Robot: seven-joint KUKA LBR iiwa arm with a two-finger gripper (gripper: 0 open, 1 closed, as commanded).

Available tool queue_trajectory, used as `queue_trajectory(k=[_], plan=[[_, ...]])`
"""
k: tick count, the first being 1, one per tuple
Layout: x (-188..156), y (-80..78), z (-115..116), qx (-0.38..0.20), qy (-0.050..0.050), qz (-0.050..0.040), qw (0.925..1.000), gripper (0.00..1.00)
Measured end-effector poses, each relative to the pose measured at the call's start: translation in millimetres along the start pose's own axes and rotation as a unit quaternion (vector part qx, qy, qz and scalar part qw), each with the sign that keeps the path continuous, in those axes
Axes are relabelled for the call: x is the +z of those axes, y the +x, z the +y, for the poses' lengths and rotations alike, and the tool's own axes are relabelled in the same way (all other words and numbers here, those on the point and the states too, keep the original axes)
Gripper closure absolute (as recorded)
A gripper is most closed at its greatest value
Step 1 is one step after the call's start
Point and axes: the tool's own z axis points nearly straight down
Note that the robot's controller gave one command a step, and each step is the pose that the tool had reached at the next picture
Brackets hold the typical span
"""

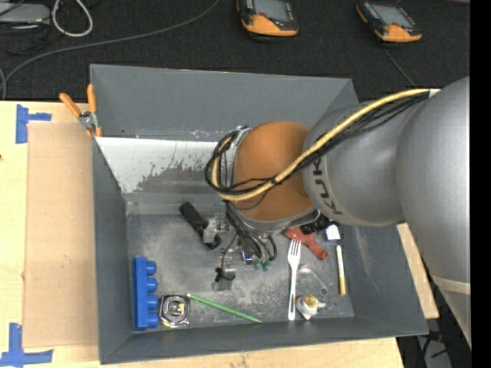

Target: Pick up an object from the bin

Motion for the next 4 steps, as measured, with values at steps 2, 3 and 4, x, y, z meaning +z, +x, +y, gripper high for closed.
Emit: queue_trajectory(k=[2, 3, 4], plan=[[56, -66.3, -14, 0.037, -0.001, -0.0055, 0.9993, 0.0], [-3, -79.9, -9, 0.054, -0.004, -0.011, 0.9985, 0.0], [24, -73.7, -19, 0.077, -0.001, -0.0013, 0.997, 0.0]])
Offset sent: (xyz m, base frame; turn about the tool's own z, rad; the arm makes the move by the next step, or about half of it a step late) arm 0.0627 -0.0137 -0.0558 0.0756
